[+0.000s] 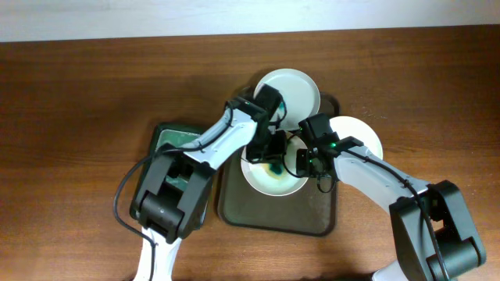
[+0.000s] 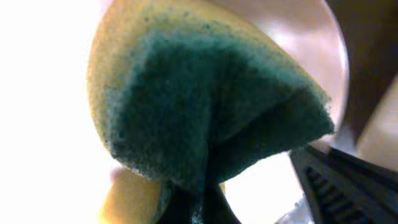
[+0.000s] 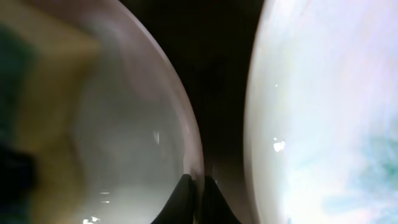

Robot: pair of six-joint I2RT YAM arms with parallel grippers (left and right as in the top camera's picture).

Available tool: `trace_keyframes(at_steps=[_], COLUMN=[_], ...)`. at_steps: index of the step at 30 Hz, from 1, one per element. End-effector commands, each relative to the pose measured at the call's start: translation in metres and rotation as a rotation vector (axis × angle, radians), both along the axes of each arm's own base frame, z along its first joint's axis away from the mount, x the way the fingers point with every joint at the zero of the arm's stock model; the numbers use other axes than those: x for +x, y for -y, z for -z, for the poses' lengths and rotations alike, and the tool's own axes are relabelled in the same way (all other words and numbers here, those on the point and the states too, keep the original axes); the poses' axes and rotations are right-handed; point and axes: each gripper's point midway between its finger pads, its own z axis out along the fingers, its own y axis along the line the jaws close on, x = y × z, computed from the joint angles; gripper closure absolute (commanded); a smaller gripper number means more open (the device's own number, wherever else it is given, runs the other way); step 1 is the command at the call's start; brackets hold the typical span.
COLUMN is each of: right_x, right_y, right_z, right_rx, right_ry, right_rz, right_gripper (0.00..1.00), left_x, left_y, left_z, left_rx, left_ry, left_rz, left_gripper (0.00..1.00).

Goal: Clean dirty plates on tray and stack at the side
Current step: 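Hold the plate with the right gripper and scrub it with the sponge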

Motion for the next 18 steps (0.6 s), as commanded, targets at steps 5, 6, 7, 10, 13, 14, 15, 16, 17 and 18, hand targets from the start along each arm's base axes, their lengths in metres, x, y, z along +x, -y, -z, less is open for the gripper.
trace_keyframes(at_steps=[5,6,7,10,13,14,15,16,17,18], right_x=[-0.008,-0.008,-0.008,-0.008,-0.011,-0.012,-0.013,-0.014,-0.016,-0.017], right_y=[0.007,0.007,0.007,0.007,0.008,0.008,0.009,0.006,0.001,-0.001], right_z=[0.009,0.009,0.009,0.009,0.009,0.010,0.010,0.010,0.010,0.010], right_rx=[-0.042,-0.043,-0.045,-0.046,-0.049,-0.051,-0.053,-0.043,-0.026,-0.018], right_ry=[-0.029,-0.029,-0.028,-0.031,-0.040,-0.045,-0.049,-0.055,-0.061,-0.064], right_rz=[-0.017,-0.017,-0.016,-0.016,-0.017,-0.018,-0.022,-0.060,-0.097,-0.117], right_gripper=[0.96,0.95,0.96,0.95,0.96,0.96,0.96,0.96,0.96,0.96], left_x=[-0.036,-0.036,-0.034,-0.035,-0.026,-0.022,-0.019,-0.012,-0.006,-0.002], left_y=[0.037,0.036,0.032,-0.005,-0.052,-0.063,-0.071,-0.081,-0.089,-0.095], left_z=[-0.005,-0.004,-0.001,0.016,0.025,0.023,0.020,0.010,-0.003,-0.017], left_rx=[-0.153,-0.146,-0.118,0.091,0.332,0.377,0.400,0.421,0.422,0.413], left_ry=[-0.140,-0.137,-0.128,-0.099,-0.035,-0.021,-0.009,0.015,0.039,0.060], left_rz=[0.077,0.076,0.071,0.058,0.041,0.032,0.022,0.002,-0.022,-0.043], left_gripper=[1.00,1.00,1.00,1.00,1.00,1.00,1.00,1.00,1.00,1.00])
